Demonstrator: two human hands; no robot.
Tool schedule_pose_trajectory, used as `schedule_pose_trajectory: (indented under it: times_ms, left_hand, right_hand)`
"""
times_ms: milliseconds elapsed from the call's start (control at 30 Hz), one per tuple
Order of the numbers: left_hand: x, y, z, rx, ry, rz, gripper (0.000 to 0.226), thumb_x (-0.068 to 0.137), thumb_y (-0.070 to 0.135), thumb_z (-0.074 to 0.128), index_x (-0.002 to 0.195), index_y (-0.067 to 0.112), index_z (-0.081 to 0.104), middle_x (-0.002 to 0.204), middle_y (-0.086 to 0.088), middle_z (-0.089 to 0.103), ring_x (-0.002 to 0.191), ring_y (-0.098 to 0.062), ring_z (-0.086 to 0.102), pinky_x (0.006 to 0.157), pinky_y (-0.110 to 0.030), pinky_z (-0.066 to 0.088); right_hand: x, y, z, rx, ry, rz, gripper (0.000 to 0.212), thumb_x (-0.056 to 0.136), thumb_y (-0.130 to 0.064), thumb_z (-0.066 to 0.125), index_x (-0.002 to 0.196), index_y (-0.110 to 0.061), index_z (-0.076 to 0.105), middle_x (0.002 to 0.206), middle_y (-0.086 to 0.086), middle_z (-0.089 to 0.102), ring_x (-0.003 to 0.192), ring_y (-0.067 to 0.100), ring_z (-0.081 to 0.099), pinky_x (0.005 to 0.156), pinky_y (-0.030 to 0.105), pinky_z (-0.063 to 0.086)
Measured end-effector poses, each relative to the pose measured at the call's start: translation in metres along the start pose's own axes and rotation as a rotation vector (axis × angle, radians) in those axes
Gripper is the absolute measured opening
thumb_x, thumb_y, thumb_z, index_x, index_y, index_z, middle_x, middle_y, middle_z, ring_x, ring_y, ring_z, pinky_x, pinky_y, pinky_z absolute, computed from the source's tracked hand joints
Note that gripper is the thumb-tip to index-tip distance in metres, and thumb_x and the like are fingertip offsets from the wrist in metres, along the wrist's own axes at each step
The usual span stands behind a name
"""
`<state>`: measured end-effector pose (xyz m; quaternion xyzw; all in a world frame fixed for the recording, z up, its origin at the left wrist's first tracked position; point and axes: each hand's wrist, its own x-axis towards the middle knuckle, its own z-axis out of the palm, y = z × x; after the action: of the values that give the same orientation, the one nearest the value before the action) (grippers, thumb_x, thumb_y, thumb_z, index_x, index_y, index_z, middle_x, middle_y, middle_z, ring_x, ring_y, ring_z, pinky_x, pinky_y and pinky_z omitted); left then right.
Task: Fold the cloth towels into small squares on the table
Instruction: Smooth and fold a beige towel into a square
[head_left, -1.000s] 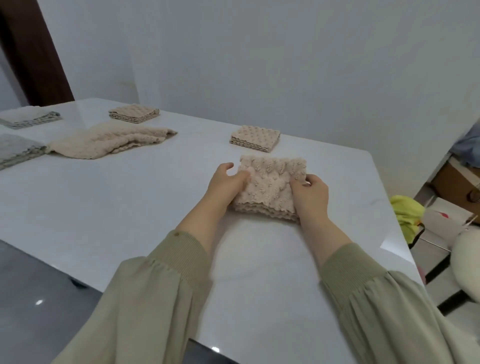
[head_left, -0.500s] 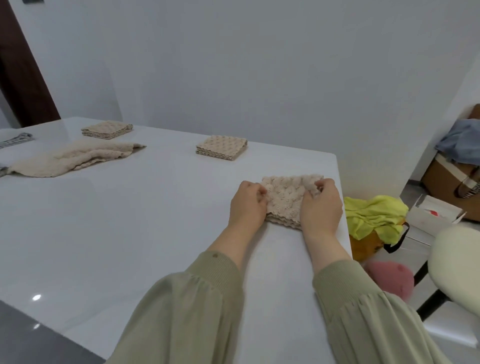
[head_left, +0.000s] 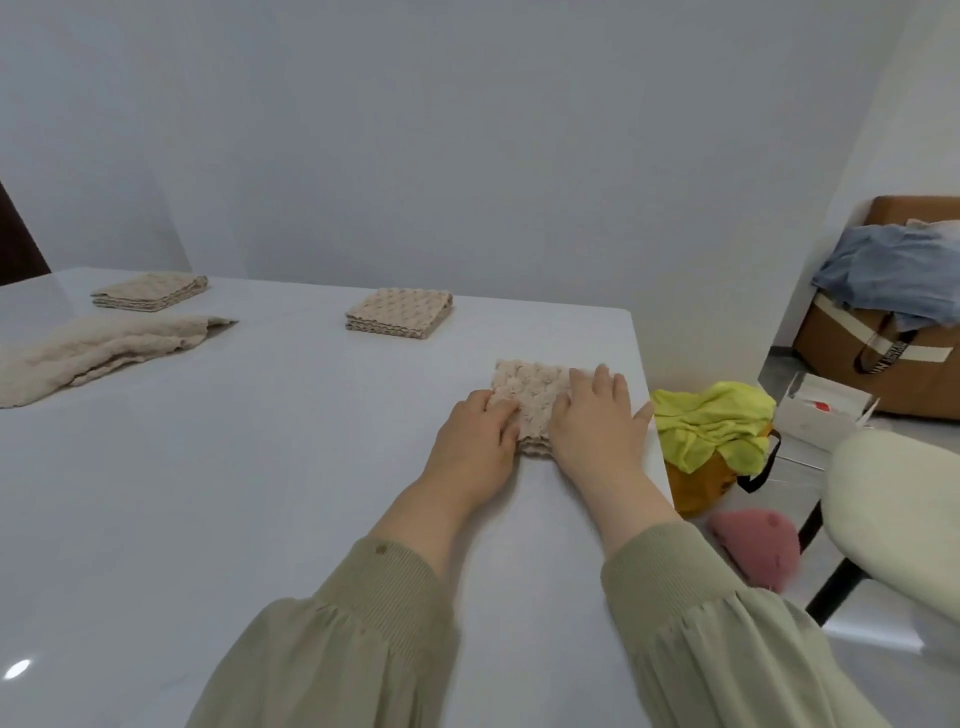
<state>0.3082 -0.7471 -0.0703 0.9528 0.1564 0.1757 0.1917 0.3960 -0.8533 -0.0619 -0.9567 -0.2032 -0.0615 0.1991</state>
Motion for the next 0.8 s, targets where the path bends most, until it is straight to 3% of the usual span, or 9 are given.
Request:
schedule_pose_trajectory:
  times_ms: [133, 267, 333, 467, 533, 633, 800]
  left_hand:
    - [0.001, -0.007, -0.003, 0.223, -0.144, -0.082, 0.047, 0.102, 0.039, 0.022, 0.148, 0.034, 0.021, 0.155, -0.003, 0.021, 0.141, -0.026, 0.018, 0.114, -0.043, 0.016]
    - [-0.005, -0.014, -0.009, 0.205, -0.234, -0.046, 0.051, 0.101, 0.043, 0.019, 0.150, 0.035, 0.007, 0.158, 0.001, 0.015, 0.145, -0.022, 0.007, 0.116, -0.046, 0.006]
    - [-0.009, -0.027, -0.016, 0.162, -0.186, -0.041, 0.052, 0.101, 0.041, 0.025, 0.150, 0.030, 0.012, 0.156, 0.002, 0.021, 0.145, -0.021, 0.012, 0.117, -0.044, 0.011]
    - [-0.022, -0.077, -0.043, 0.193, -0.026, -0.104, 0.049, 0.099, 0.031, 0.036, 0.147, 0.020, 0.028, 0.149, -0.001, 0.037, 0.140, -0.022, 0.025, 0.113, -0.037, 0.022]
    - [-0.026, -0.108, -0.060, 0.256, 0.011, -0.121, 0.047, 0.099, 0.029, 0.037, 0.144, 0.019, 0.034, 0.147, -0.001, 0.040, 0.138, -0.021, 0.027, 0.111, -0.035, 0.025]
    - [-0.030, -0.156, -0.085, 0.347, 0.047, -0.137, 0.045, 0.098, 0.027, 0.036, 0.142, 0.018, 0.038, 0.144, -0.002, 0.043, 0.137, -0.022, 0.030, 0.109, -0.035, 0.027]
    - [-0.037, -0.236, -0.128, 0.426, 0.119, -0.235, 0.047, 0.094, 0.018, 0.041, 0.141, 0.015, 0.040, 0.148, -0.005, 0.037, 0.139, -0.024, 0.025, 0.111, -0.035, 0.022]
  right_hand:
    - [0.001, 0.004, 0.008, -0.048, -0.116, 0.054, 0.055, 0.097, -0.035, 0.018, 0.151, -0.024, 0.016, 0.160, -0.001, 0.005, 0.146, 0.023, 0.003, 0.111, 0.061, -0.002]
    - [-0.006, -0.002, 0.003, -0.107, -0.085, 0.077, 0.057, 0.098, -0.036, 0.018, 0.152, -0.020, 0.012, 0.160, 0.003, 0.000, 0.146, 0.027, -0.003, 0.112, 0.063, -0.003]
    - [-0.013, -0.015, -0.001, -0.150, 0.036, -0.004, 0.057, 0.098, -0.034, 0.024, 0.151, -0.016, 0.015, 0.160, 0.009, -0.001, 0.146, 0.030, -0.006, 0.112, 0.062, -0.002]
    - [-0.032, -0.075, 0.013, -0.048, 0.215, -0.422, 0.054, 0.094, -0.021, 0.038, 0.146, -0.008, 0.029, 0.158, 0.014, 0.011, 0.147, 0.029, 0.001, 0.114, 0.055, 0.000]
    - [-0.034, -0.109, 0.027, 0.026, 0.142, -0.497, 0.052, 0.096, -0.020, 0.037, 0.146, -0.007, 0.028, 0.158, 0.013, 0.012, 0.147, 0.026, 0.002, 0.116, 0.051, 0.001]
    - [-0.029, -0.159, 0.053, 0.074, 0.008, -0.471, 0.051, 0.099, -0.023, 0.031, 0.147, -0.010, 0.023, 0.159, 0.010, 0.008, 0.147, 0.024, 0.000, 0.118, 0.047, 0.003]
    - [-0.030, -0.247, 0.092, 0.046, -0.153, -0.423, 0.048, 0.100, -0.028, 0.028, 0.145, -0.012, 0.025, 0.159, 0.009, 0.009, 0.147, 0.025, 0.001, 0.115, 0.055, 0.004]
